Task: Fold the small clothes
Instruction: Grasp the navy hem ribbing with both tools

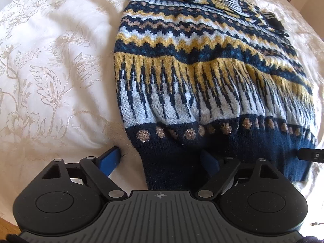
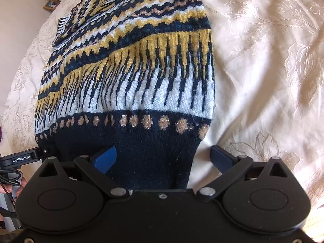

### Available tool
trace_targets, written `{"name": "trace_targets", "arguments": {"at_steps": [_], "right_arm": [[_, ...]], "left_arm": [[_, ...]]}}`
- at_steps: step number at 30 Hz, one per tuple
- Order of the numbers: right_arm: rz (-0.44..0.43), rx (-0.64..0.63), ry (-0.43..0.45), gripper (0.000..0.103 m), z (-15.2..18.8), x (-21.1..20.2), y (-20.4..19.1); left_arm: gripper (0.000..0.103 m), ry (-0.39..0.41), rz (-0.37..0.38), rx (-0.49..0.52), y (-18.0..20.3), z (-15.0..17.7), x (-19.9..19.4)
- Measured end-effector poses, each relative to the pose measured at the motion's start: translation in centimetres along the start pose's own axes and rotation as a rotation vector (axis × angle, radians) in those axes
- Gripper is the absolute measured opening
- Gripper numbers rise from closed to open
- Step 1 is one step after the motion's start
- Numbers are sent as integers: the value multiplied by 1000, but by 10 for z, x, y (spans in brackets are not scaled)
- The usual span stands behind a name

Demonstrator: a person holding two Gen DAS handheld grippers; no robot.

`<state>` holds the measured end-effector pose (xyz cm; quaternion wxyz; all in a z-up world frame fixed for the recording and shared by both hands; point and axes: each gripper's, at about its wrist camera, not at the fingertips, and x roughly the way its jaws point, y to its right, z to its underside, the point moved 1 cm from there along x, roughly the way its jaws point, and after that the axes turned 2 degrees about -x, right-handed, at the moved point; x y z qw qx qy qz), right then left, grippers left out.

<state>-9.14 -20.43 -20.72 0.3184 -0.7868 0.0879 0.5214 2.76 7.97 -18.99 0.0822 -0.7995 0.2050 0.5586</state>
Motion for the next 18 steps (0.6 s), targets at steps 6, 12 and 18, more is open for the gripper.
{"name": "trace_targets", "arguments": {"at_steps": [6, 12, 18], "right_arm": [[-33, -14, 18, 55, 0, -9, 2], [-111, -13, 30, 14, -5, -24, 2], [-184, -80, 152, 12, -14, -73, -7]], "left_arm": [[47, 24, 22, -12, 3, 0, -10], [5, 52, 63, -62, -3, -5, -27], [5, 192, 123, -89, -4, -14, -76]]}}
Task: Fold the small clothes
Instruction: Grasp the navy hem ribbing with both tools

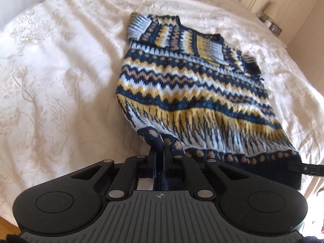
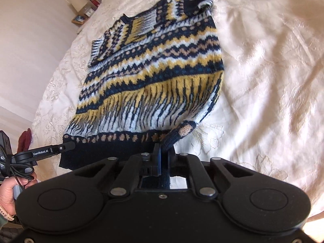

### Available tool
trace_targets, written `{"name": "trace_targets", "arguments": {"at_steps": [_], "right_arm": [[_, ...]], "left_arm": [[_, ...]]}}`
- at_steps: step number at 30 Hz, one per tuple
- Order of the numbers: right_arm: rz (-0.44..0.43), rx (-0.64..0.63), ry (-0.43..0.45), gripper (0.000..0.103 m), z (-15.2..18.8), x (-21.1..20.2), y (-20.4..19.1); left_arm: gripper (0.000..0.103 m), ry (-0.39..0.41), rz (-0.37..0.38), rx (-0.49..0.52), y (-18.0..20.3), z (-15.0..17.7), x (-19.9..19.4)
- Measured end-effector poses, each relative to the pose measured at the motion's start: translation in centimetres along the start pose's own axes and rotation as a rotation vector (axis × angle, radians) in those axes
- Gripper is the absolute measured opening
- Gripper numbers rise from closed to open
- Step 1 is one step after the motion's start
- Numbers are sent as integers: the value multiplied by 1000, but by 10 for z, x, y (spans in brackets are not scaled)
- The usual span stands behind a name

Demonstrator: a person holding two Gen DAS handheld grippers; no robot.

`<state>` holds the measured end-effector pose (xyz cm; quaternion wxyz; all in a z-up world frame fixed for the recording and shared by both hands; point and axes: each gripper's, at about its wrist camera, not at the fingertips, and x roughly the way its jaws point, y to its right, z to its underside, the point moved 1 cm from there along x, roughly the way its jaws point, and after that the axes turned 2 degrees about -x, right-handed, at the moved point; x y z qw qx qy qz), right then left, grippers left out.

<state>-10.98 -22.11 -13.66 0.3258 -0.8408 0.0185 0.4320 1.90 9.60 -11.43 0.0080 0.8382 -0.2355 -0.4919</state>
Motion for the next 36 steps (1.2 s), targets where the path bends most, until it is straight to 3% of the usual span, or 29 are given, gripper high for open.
{"name": "trace_targets", "arguments": {"at_steps": [3, 6, 14, 17, 18, 19, 21, 24, 25, 26, 28, 36], "right_arm": [[-28, -31, 52, 12, -7, -23, -9], [-33, -31, 57, 12, -5, -32, -7], [105, 31, -134, 11, 21, 14, 26], [119, 48, -156, 11, 25, 22, 32], [118, 52, -157, 11, 26, 23, 33], [123, 55, -160, 14, 26, 23, 34], [136, 61, -164, 20, 27, 23, 36], [134, 84, -168, 24, 30, 22, 41], [135, 88, -165, 33, 31, 21, 43], [133, 88, -158, 49, 32, 21, 43], [129, 83, -140, 59, 32, 19, 42], [97, 68, -174, 60, 30, 43, 35]], "left_arm": [[5, 57, 25, -40, 1, -4, -20], [5, 61, 25, -56, 0, -1, -25], [5, -83, -92, 6, -6, 28, 23], [8, -117, -116, 36, -3, 30, 37], [13, -131, -114, 29, -3, 30, 41], [24, -151, -111, 21, -5, 32, 44], [34, -163, -96, 16, -7, 33, 46], [43, -159, -105, 41, -9, 36, 45], [47, -158, -112, 48, -9, 37, 45], [47, -158, -116, 50, -10, 37, 46], [49, -161, -116, 49, -11, 36, 47], [55, -174, -115, 51, -9, 34, 59]]}}
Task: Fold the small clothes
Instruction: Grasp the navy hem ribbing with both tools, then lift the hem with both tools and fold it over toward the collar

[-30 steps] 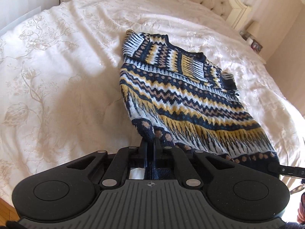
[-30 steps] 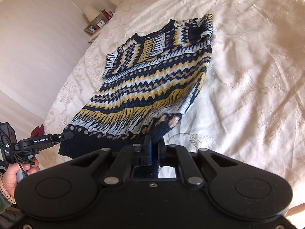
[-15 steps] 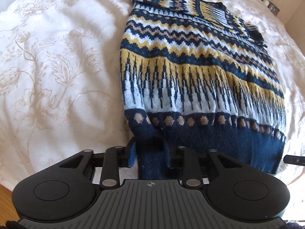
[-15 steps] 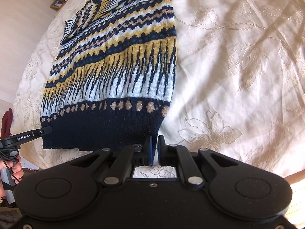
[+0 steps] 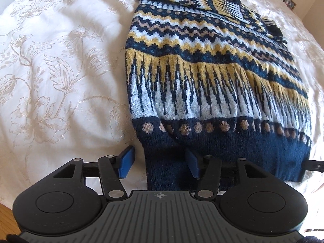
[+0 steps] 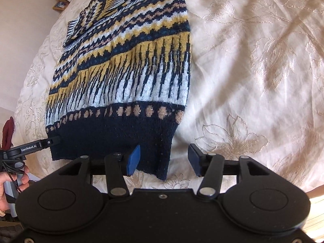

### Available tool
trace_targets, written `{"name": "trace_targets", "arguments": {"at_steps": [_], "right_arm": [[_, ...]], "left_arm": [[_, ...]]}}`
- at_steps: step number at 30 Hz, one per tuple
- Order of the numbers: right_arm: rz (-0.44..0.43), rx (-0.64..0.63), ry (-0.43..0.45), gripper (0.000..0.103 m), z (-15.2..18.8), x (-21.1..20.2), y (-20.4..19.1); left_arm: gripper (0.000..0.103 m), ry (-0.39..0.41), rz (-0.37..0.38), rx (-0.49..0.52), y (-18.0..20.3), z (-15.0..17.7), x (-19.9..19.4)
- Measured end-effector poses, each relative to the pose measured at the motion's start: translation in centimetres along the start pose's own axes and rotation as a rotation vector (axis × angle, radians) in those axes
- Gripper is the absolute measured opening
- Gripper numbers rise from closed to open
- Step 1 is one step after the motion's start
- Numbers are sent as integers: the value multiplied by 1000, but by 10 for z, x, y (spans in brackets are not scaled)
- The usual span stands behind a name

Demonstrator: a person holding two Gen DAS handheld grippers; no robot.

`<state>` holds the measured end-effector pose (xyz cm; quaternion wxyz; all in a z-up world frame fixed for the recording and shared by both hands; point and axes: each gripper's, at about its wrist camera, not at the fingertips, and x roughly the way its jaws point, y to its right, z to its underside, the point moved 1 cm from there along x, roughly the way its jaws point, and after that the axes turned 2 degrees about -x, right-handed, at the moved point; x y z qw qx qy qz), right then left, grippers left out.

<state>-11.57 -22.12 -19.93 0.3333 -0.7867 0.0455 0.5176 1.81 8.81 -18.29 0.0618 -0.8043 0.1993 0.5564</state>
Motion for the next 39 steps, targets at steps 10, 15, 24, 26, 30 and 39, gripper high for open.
{"name": "trace_targets", "arguments": {"at_steps": [10, 15, 24, 26, 30, 39], "right_arm": [[-58, -12, -36, 13, -8, 7, -17], [-120, -25, 67, 13, -29, -35, -32], [-153, 22, 348, 13, -116, -88, -47], [-157, 47, 397, 13, -141, -88, -48], [-148, 80, 460, 13, -192, -80, -51], [-74, 129, 458, 13, -290, -29, -44]], "left_arm": [[8, 18, 151, -79, -11, -5, -17], [8, 118, 208, -124, -14, -32, -62], [6, 348, 291, -143, -5, -143, -112], [6, 378, 303, -137, -3, -170, -114], [6, 417, 310, -109, 7, -219, -106], [6, 352, 303, -149, 13, -299, -45]]}}
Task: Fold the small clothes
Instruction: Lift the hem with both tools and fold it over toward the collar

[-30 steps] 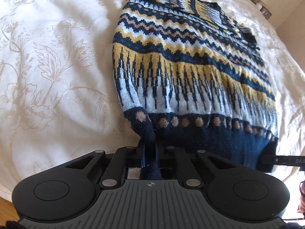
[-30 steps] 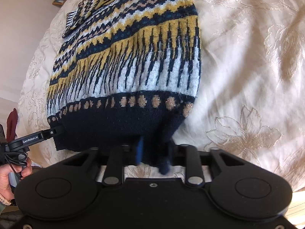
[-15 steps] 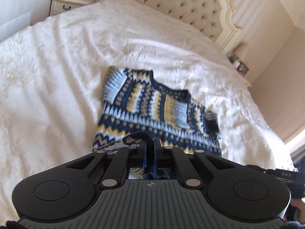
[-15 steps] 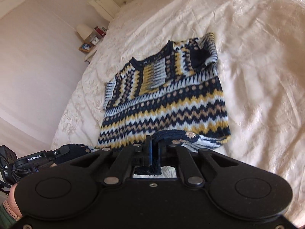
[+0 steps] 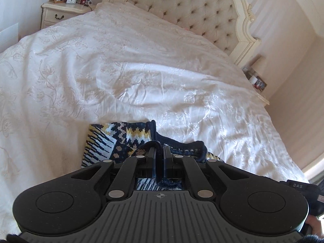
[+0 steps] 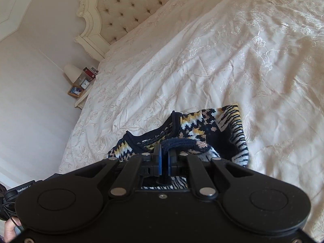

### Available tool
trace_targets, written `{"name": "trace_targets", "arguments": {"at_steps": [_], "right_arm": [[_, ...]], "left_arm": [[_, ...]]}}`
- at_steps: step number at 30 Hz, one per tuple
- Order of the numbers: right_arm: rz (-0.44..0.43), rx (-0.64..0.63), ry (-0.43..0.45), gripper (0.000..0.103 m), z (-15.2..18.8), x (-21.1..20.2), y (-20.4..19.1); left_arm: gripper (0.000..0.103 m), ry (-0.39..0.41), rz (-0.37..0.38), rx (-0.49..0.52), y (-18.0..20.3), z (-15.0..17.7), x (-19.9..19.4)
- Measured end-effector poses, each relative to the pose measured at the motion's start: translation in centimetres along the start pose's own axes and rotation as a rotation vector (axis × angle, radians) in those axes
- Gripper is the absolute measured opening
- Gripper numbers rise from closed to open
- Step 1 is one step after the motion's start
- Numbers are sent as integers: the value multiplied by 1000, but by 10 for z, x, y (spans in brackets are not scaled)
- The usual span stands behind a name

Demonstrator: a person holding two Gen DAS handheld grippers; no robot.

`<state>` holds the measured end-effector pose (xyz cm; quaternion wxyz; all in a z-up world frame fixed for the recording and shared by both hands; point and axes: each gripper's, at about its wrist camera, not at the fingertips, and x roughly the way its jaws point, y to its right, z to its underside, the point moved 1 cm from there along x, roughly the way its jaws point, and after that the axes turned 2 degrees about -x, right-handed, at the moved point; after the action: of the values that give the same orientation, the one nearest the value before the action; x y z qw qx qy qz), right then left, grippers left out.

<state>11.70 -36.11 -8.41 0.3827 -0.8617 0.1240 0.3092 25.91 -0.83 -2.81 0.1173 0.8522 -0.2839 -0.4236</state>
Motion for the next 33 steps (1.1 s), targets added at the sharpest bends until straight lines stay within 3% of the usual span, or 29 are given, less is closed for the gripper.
{"name": "trace_targets", "arguments": {"at_steps": [9, 15, 17, 18, 21, 24, 26, 27, 29, 32, 33], "right_arm": [[121, 47, -100, 13, -26, 88, 18], [184, 34, -144, 14, -37, 130, 28], [199, 22, -160, 15, -40, 139, 30], [201, 17, -171, 16, -40, 144, 31], [207, 21, -172, 19, -41, 149, 34], [193, 26, -126, 31, -41, 142, 36], [203, 19, -75, 59, -42, 134, 36], [213, 7, -41, 64, -43, 128, 36], [219, -18, -10, 66, -46, 121, 37], [223, -56, -39, 66, -49, 122, 41], [226, -78, -53, 66, -48, 124, 42]], "left_arm": [[6, -72, -121, -48, -33, -30, 81], [8, -127, -131, 37, -43, -39, 110], [23, -171, -110, 88, -41, -38, 119], [37, -188, -96, 113, -39, -36, 123], [42, -238, -71, 215, -30, -29, 135], [44, -281, -83, 286, -23, -21, 151], [45, -321, -78, 296, -23, -17, 163], [45, -338, -76, 294, -23, -16, 169], [45, -355, -80, 280, -24, -16, 178], [44, -362, -63, 233, -28, -17, 185], [40, -364, -71, 227, -28, -18, 186]]}}
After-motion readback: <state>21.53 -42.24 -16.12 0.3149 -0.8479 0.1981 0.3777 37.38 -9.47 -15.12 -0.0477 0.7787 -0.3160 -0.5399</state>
